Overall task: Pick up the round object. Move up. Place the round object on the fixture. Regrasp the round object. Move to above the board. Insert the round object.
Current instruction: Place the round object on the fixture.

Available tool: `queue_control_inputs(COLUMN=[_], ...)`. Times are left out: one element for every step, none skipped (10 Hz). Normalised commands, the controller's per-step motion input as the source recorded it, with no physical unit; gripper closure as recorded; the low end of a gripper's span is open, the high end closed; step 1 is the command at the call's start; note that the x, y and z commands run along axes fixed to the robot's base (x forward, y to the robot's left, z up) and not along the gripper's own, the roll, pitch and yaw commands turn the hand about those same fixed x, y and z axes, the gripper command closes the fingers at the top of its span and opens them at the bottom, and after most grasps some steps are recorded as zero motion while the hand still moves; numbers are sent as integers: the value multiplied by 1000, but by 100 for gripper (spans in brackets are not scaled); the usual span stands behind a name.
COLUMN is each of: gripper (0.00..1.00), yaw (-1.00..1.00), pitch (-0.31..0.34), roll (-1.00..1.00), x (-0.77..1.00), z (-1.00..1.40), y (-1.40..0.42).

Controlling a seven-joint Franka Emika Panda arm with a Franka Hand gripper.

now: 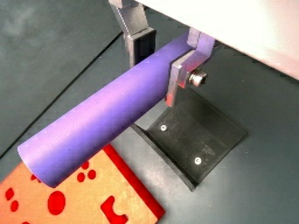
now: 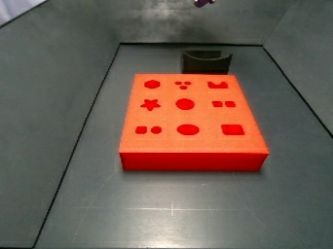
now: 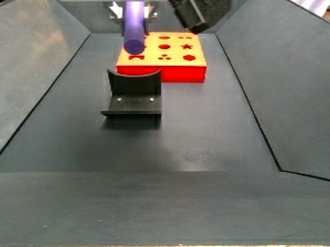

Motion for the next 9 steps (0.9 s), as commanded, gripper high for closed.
queue_control_inputs(gripper=[100,100,100,100,100,100,100,100,100], yaw=[-108,-137,-185,-193,-198,-199,-203,-199,-174], pitch=[296,211,72,41,50,59,59,41,19], roll=[-211,-149,-1000,-1000,-1000,-1000,-1000,-909,-694], x=[192,88,98,103,116,128,134,143,156], z=[-3,-3,-1000,-1000,-1000,-1000,-1000,-1000,-1000], y=[31,43,66,67,77,79,83,92,100])
